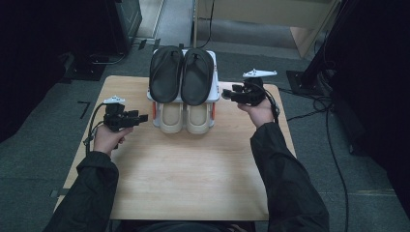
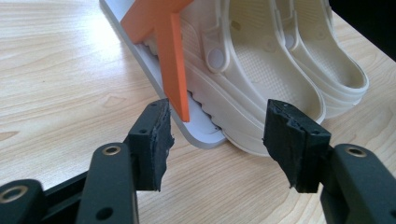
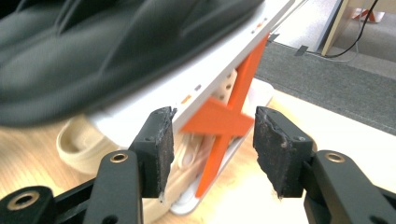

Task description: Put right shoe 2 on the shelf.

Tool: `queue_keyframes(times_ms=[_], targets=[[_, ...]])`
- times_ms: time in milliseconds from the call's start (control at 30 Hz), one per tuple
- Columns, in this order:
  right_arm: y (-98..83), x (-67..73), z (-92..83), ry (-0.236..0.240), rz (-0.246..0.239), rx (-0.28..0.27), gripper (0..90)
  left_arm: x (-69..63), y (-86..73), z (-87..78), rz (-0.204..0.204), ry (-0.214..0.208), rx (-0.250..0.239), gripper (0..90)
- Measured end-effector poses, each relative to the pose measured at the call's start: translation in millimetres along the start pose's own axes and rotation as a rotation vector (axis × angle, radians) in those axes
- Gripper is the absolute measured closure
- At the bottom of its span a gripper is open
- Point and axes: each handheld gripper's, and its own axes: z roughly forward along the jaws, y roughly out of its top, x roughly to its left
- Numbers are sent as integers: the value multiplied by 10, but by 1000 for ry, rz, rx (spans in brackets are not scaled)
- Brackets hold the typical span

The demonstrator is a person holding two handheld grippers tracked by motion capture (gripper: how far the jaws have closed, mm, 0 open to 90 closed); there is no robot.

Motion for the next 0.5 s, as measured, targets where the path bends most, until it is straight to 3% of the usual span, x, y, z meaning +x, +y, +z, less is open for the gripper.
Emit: queue_keyframes(times_ms=[133,200,300,367,500], targets=[[-245,13,-15,15,3,19,481,-33,-9,14,12,2,19,399],[-348,22,-22,16,0,20,477,-50,-28,21,6,-7,-1,396],[-478,37,-25,20,-11,25,477,-88,-50,29,35,10,-17,391],[-667,51,-34,25,-11,37,474,-106,-59,34,41,11,-10,387],[-842,64,-55,33,7,31,471,-145,-76,30,51,14,-1,382]])
